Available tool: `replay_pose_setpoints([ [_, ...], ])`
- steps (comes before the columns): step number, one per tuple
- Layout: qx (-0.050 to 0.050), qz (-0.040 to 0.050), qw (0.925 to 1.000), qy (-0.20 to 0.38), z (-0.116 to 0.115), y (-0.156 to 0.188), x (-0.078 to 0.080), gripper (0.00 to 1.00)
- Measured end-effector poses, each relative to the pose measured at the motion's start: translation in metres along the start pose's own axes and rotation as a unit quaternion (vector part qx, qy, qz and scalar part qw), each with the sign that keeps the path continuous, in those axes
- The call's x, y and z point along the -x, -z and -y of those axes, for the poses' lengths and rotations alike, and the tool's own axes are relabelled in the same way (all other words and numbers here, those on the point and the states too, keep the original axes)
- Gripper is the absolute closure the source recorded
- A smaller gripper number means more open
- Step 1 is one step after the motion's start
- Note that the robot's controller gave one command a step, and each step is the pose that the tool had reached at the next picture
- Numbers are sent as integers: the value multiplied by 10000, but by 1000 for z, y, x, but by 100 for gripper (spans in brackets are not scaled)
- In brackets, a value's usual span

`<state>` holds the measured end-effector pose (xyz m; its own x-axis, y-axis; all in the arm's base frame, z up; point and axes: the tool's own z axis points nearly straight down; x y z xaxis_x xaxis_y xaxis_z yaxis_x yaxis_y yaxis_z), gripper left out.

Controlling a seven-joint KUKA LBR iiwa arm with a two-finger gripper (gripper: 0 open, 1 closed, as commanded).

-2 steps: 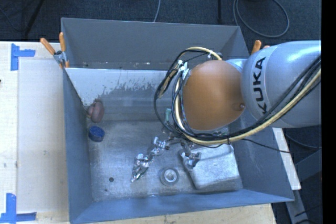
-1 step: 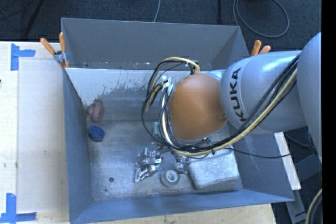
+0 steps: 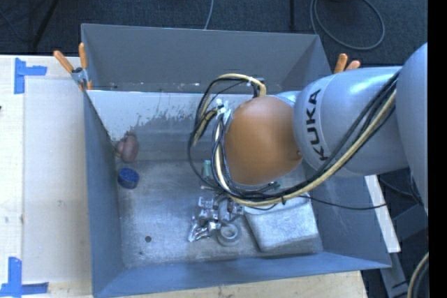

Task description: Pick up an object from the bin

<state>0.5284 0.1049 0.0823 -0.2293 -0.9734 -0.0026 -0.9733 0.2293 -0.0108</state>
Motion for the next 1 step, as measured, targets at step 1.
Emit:
replay_pose_setpoints([
  [1,23,0,9995,-306,4,115,-30,100],
])
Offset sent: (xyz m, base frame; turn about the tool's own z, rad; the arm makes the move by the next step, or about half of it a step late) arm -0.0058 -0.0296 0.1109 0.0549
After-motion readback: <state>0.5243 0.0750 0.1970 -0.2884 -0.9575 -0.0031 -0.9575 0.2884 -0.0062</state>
